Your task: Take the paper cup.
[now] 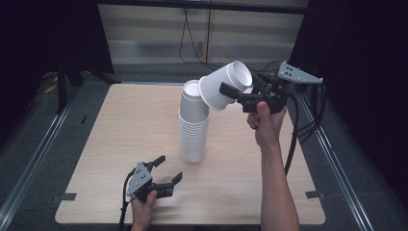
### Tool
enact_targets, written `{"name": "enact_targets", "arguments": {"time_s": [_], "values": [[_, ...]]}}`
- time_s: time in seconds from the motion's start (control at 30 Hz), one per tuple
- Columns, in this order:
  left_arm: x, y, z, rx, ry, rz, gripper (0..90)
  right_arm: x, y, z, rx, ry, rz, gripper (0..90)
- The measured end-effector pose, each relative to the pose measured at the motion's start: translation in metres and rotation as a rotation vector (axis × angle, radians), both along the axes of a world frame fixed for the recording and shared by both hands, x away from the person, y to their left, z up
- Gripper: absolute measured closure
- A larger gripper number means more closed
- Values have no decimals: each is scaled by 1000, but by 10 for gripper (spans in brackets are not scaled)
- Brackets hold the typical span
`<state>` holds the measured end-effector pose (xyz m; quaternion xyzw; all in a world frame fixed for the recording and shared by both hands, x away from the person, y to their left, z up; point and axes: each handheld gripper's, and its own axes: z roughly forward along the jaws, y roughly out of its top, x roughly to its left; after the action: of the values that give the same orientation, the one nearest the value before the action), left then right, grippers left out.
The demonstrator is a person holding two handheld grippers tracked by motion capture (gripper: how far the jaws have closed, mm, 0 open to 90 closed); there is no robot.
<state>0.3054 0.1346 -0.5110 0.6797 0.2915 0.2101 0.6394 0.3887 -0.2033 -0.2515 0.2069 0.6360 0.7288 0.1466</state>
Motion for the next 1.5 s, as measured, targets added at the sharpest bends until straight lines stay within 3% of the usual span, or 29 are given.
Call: {"name": "enact_targets", "arguments": {"time_s": [0.5,0.67,0.83,0.9,0.97,1.17,1.27,1.4,1.5], "values": [[1,0,0,-6,10,4,157,-19,-20,-31,0,22,-18,218],[1,-4,1,41,2,-12,156,-24,-23,-44,-1,38,-19,219],[2,-4,1,41,9,-9,156,-27,-20,-53,-30,47,-18,219],[3,-3,1,27,27,-30,158,-29,-18,-58,-48,52,-20,219],[3,-4,2,54,18,-38,160,-31,-16,-62,-56,59,-18,219],[5,-9,4,59,21,-83,161,-39,-12,-71,-75,66,-4,220],[7,-8,8,35,28,-104,160,-40,-7,-78,-97,74,9,220],[11,-3,14,50,17,-130,158,-39,-4,-88,-99,93,19,220],[12,-2,19,16,27,-144,159,-39,-2,-96,-94,106,35,221]]}}
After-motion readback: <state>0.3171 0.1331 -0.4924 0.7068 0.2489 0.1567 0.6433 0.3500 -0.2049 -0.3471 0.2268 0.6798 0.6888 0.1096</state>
